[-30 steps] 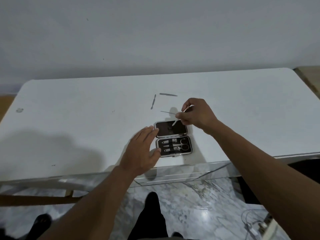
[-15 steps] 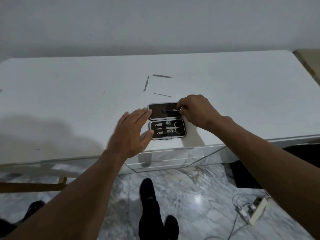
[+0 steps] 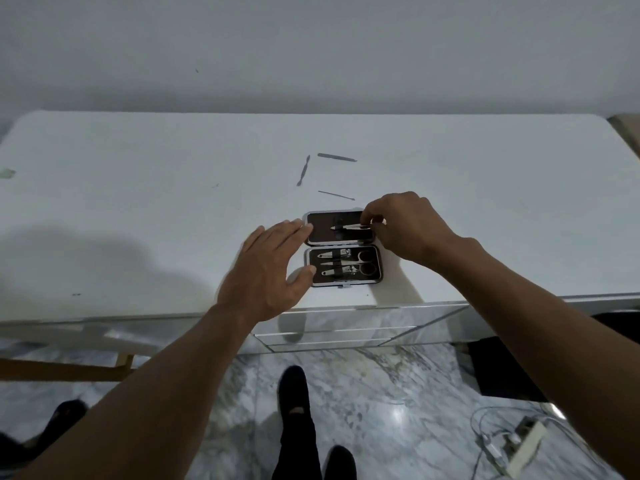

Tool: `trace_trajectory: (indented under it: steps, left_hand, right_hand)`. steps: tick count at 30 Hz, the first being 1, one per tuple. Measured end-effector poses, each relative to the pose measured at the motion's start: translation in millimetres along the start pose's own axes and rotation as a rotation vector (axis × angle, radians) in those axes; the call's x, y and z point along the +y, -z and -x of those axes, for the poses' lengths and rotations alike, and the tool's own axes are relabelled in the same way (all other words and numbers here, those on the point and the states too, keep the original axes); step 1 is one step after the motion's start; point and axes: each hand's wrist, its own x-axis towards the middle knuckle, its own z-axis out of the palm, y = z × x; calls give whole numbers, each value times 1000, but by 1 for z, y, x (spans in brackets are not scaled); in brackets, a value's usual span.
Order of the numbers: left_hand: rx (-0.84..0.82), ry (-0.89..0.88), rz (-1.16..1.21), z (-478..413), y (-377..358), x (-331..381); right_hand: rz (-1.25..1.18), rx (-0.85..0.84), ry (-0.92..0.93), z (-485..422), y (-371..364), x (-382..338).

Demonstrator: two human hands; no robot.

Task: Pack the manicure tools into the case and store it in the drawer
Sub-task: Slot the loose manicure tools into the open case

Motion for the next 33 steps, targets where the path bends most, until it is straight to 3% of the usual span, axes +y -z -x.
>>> trace_trajectory:
  steps: [11, 33]
  left_hand:
    - [-12, 19, 8, 0, 0, 0]
    - [-15, 26, 26, 0, 2, 1]
  right_hand:
    - [13, 59, -38, -1, -9, -7]
    - [-145, -38, -39, -16, -14, -11]
